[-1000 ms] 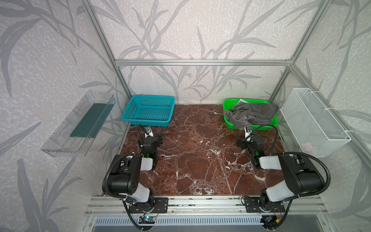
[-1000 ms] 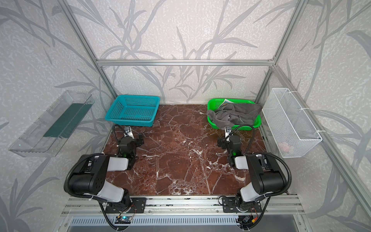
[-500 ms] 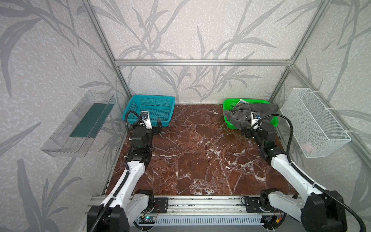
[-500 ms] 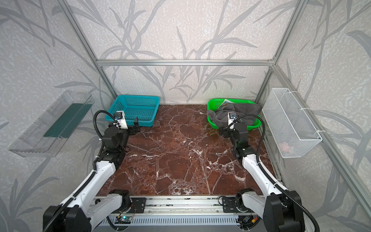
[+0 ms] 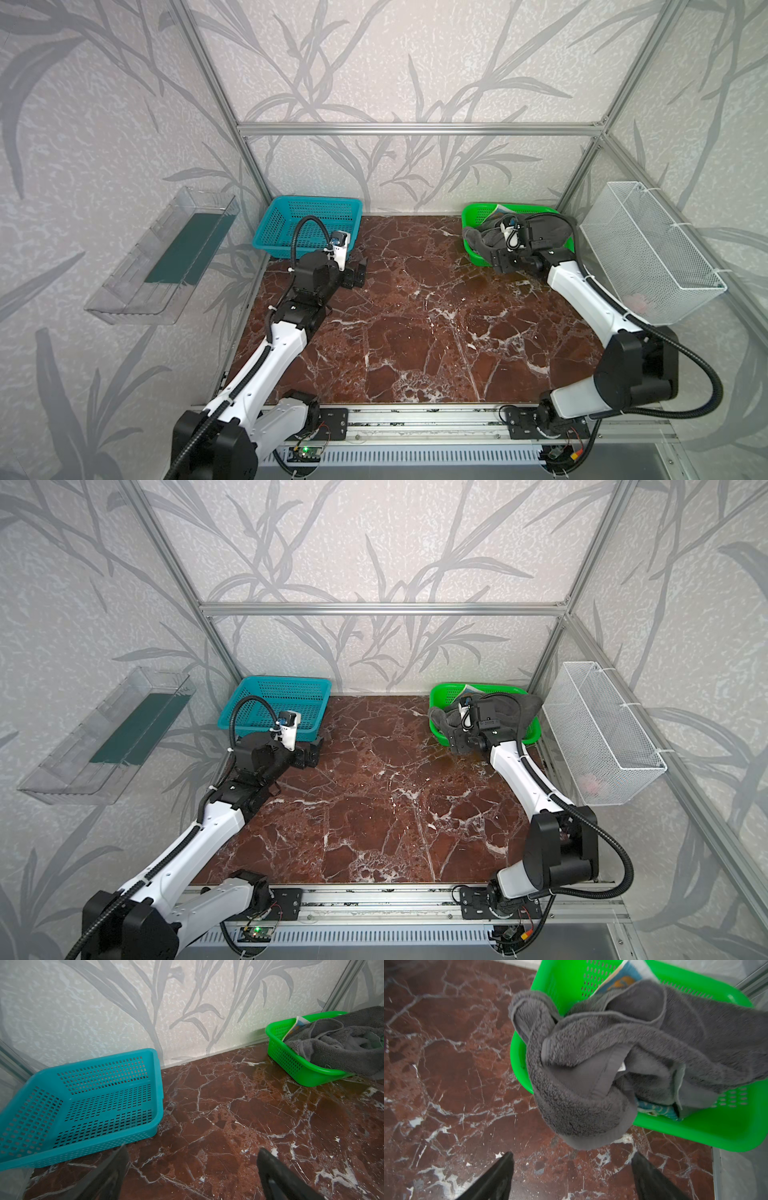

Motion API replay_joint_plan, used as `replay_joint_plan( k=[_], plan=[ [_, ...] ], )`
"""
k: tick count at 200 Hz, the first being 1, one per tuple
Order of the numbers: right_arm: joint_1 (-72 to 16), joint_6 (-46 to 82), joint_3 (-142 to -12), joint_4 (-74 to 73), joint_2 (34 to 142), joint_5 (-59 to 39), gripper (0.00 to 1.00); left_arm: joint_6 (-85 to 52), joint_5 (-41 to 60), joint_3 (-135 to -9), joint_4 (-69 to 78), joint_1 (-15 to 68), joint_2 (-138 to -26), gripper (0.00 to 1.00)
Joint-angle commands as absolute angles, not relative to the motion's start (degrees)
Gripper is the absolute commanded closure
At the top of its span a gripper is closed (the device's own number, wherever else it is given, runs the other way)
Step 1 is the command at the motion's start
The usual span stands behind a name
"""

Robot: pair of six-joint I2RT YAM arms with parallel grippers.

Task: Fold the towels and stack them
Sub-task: 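Grasp the grey towel edge with the right gripper and lift it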

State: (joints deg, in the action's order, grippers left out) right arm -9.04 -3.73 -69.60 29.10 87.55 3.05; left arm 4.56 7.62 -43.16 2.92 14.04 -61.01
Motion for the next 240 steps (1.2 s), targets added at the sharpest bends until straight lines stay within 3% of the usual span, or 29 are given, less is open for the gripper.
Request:
replay_joint_plan(
  k=[1, 96, 120, 184, 240],
  plan=[
    [-8.6, -5.0, -72.6, 34.2, 90.2, 3.5, 0.13, 5.3, 9.8, -45.5, 1.5, 15.3, -62.7, 0.01],
    [-8.0, -5.8, -82.6, 39.7, 104.2, 5.1, 0.25, 5.9, 11.5, -47.9, 0.1, 17.8, -68.3, 0.01],
    [-8.0, -5.8, -83.3, 39.9, 103.8, 5.0, 0.39, 6.6, 10.8, -48.3, -0.2, 18.4, -69.1, 0.01],
    [-8.0, -6.5, -83.9, 39.9, 98.1, 4.2, 1.0, 6.6, 11.9, -50.0, 0.1, 19.1, -71.6, 0.01],
    [-8.0, -7.9, -86.8, 38.6, 88.4, -3.6, 1.0, 5.8, 13.6, -52.8, 1.8, 19.9, -73.0, 0.01]
  ],
)
